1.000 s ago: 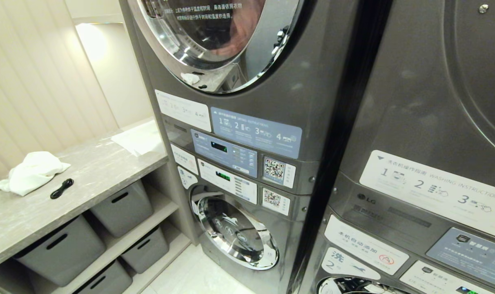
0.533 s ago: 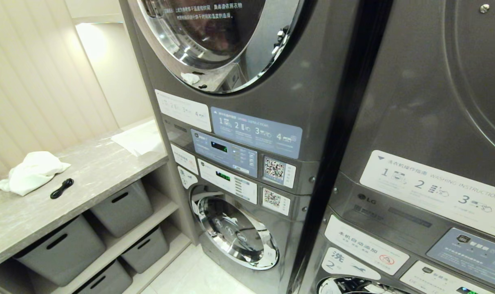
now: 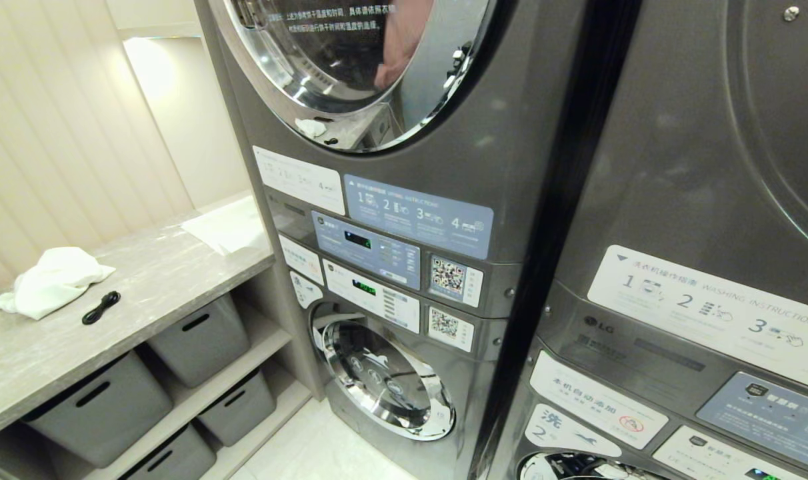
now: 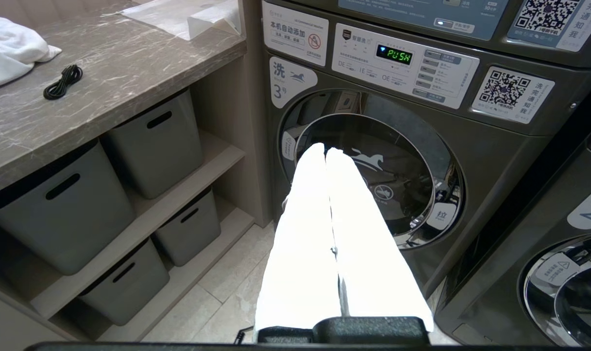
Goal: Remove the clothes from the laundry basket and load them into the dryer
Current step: Put the clothes in the dryer
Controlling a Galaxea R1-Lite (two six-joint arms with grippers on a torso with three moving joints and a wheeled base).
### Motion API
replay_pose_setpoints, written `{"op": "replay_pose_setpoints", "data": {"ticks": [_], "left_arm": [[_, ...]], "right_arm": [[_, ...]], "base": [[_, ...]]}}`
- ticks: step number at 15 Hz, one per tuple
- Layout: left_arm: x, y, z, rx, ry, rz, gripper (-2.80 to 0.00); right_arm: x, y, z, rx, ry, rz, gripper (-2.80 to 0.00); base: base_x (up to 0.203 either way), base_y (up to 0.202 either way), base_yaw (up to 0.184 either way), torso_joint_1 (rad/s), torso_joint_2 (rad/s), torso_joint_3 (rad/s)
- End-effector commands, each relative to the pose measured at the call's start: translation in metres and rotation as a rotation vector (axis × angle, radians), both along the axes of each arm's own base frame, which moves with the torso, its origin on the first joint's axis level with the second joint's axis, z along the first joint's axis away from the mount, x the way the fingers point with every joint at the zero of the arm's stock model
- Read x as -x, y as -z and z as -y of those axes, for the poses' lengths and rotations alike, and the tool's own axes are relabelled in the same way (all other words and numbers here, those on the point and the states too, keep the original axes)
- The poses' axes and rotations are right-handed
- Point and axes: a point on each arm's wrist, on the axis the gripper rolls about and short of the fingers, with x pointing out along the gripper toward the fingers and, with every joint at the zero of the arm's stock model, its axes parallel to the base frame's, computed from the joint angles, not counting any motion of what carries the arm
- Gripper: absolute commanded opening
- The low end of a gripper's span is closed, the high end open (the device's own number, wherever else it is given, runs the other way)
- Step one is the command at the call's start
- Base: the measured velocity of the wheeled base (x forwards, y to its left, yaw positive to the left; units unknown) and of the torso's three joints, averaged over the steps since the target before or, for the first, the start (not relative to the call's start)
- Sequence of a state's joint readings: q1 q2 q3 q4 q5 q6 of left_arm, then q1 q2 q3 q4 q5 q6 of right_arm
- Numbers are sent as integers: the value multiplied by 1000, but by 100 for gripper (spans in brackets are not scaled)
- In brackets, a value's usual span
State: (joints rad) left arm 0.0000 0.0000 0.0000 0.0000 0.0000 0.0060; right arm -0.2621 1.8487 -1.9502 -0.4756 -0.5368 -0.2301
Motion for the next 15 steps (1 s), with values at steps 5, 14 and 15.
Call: {"op": "replay_pose_setpoints", "data": {"ticks": [5, 14, 15], "left_arm": [[0, 0, 0, 0, 0, 0, -280], [0, 0, 0, 0, 0, 0, -280], [0, 0, 0, 0, 0, 0, -280]], "right_arm": [[4, -1, -3, -3, -5, -17, 0], [56, -31, -16, -13, -6, -14, 0], [68, -37, -19, -14, -10, 16, 0]], "base": [[0, 0, 0, 0, 0, 0], [0, 0, 0, 0, 0, 0], [0, 0, 0, 0, 0, 0]]}}
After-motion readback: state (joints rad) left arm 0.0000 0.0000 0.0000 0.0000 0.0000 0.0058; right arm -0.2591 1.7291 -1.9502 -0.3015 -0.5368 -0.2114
